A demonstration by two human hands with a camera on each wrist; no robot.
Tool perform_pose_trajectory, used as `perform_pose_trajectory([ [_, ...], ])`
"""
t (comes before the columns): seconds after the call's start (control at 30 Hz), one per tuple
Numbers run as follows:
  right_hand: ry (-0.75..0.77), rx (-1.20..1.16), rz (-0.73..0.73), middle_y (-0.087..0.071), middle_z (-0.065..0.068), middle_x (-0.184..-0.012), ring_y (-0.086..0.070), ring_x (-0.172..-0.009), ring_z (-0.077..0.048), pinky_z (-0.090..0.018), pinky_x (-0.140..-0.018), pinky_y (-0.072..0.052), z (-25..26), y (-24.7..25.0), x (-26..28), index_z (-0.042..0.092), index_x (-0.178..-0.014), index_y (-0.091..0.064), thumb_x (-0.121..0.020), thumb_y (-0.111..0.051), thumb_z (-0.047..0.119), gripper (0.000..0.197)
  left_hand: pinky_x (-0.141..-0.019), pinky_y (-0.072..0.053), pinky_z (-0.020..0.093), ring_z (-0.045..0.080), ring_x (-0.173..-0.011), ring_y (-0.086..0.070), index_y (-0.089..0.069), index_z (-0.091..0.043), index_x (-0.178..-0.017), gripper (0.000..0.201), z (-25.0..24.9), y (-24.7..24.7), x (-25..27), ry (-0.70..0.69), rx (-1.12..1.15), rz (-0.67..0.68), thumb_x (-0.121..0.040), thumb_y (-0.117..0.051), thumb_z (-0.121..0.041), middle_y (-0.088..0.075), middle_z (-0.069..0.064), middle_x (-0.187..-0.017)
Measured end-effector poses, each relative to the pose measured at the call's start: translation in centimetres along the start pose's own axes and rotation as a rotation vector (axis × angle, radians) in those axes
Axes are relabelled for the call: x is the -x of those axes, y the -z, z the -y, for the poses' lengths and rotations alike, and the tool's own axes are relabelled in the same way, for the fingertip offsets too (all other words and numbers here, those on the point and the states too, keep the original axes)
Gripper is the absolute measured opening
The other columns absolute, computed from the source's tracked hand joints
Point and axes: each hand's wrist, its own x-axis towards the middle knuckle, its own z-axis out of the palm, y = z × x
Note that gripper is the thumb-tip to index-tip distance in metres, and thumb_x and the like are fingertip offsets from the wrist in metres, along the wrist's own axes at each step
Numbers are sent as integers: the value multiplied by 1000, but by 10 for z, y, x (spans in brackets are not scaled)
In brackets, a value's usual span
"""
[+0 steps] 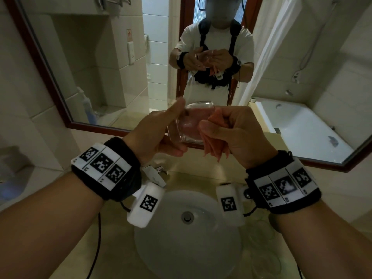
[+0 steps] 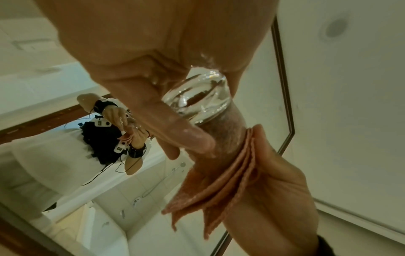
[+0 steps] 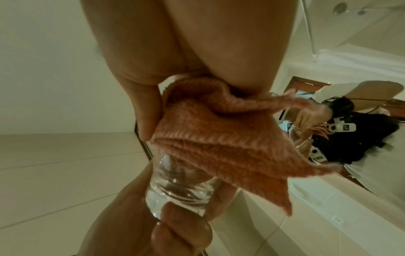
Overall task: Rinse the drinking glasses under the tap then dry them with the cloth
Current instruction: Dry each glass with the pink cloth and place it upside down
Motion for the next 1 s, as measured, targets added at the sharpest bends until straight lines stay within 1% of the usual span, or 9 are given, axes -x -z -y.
perform_pose_trajectory([
  [0.13,27,19,-42,-71,-32,-93,-68,-81,-50,-54,-75,-61,-1,-2,-2,-3,-114,-69,-80,-71,19,40,-55,-60,32,22,-63,-69,-68,-15,-105,48,-1,2,-2,-142,-79,-37,-77,-63,-54,-70,12,-90],
  [0.27,-22,-106,-77,-75,-7,-77,-73,-69,-18,-28,-62,-61,-2,1,-4,9,-92,-74,-76,-69,19,20,-72,-58,23,11,-87,-71,-62,-21,-112,39,0,6,0,-485,-406,-45,-78,-78,-32,-70,-9,-98],
  [0.37,-15,-114,-97,-73,-1,-68,-71,-61,-16,-29,-59,-61,-4,1,-5,22,-73,-77,-75,-69,21,8,-81,-56,19,6,-96,-68,-58,-27,-116,55,0,8,1,-568,-536,-64,-68,-81,-38,-66,-14,-108],
  [0.5,-4,-143,-68,-77,-2,-79,-74,-73,-14,-23,-66,-59,5,-1,-4,4,-102,-69,-77,-67,14,27,-80,-60,29,14,-96,-71,-61,-28,-115,47,-1,7,-1,-479,-377,-60,-76,-81,-44,-69,-10,-107],
  [0.57,26,-95,-79,-78,-5,-83,-75,-79,-16,-24,-71,-59,8,-4,-4,1,-106,-69,-80,-68,8,27,-73,-63,42,29,-94,-73,-63,-24,-118,51,-5,2,1,-250,-165,-62,-83,-65,-60,-71,5,-111],
  [0.67,62,0,-110,-74,-23,-92,-73,-83,-26,-32,-75,-61,6,-5,-3,-2,-109,-70,-85,-69,6,26,-60,-61,35,30,-70,-71,-66,-16,-114,60,-8,0,3,-115,-114,-41,-78,-60,-64,-72,18,-104],
  [0.8,32,-26,-101,-74,-22,-94,-74,-87,-34,-43,-78,-63,4,-5,-2,-2,-108,-70,-82,-74,16,33,-59,-60,30,25,-76,-72,-65,-19,-105,36,-9,1,6,-305,-158,-40,-75,-71,-38,-72,6,-95],
  [0.87,2,-76,-98,-75,-11,-80,-74,-73,-24,-36,-68,-63,3,-3,-2,7,-89,-74,-79,-71,19,16,-66,-59,24,13,-84,-72,-62,-20,-108,40,-6,3,7,-444,-272,-35,-72,-78,-26,-72,-9,-96],
  [1.0,-22,-111,-112,-71,-4,-70,-69,-66,-20,-42,-73,-61,1,-2,-3,20,-69,-75,-74,-71,24,8,-82,-60,40,20,-96,-69,-59,-32,-115,58,1,6,6,-545,-461,-81,-67,-90,-21,-67,-10,-109],
])
